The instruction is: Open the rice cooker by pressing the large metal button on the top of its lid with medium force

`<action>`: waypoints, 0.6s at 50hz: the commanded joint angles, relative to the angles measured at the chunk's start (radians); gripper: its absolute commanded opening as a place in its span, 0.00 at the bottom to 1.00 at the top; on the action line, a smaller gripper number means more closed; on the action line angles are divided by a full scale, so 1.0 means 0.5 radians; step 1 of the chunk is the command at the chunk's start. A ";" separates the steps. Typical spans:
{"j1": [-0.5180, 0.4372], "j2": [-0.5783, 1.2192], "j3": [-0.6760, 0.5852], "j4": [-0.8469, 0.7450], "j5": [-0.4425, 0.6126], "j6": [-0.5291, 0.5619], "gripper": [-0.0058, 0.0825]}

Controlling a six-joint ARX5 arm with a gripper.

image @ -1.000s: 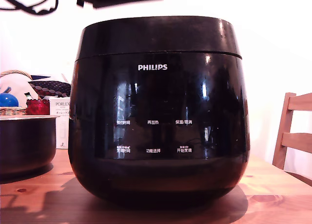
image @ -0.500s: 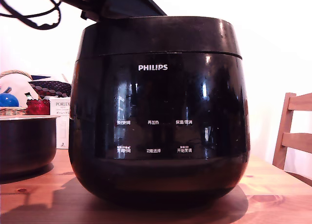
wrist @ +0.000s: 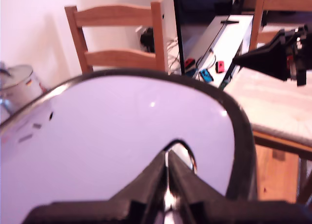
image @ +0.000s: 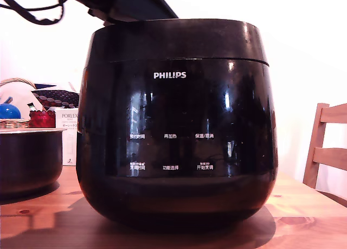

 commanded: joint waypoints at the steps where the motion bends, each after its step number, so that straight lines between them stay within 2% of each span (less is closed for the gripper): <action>1: 0.009 0.143 -0.181 -0.222 -0.056 0.016 0.04; 7: 0.008 0.143 -0.182 -0.220 -0.058 0.033 0.04; 12: 0.008 0.137 -0.181 -0.102 -0.026 0.028 0.04; 18: 0.008 0.123 -0.179 0.166 0.067 -0.126 0.04; 19: 0.008 0.119 -0.177 0.208 0.086 -0.226 0.04; 21: 0.008 0.109 -0.175 0.293 0.114 -0.246 0.04; 22: 0.008 0.108 -0.175 0.335 0.121 -0.331 0.04; 30: 0.008 0.024 -0.172 0.569 0.134 -0.479 0.04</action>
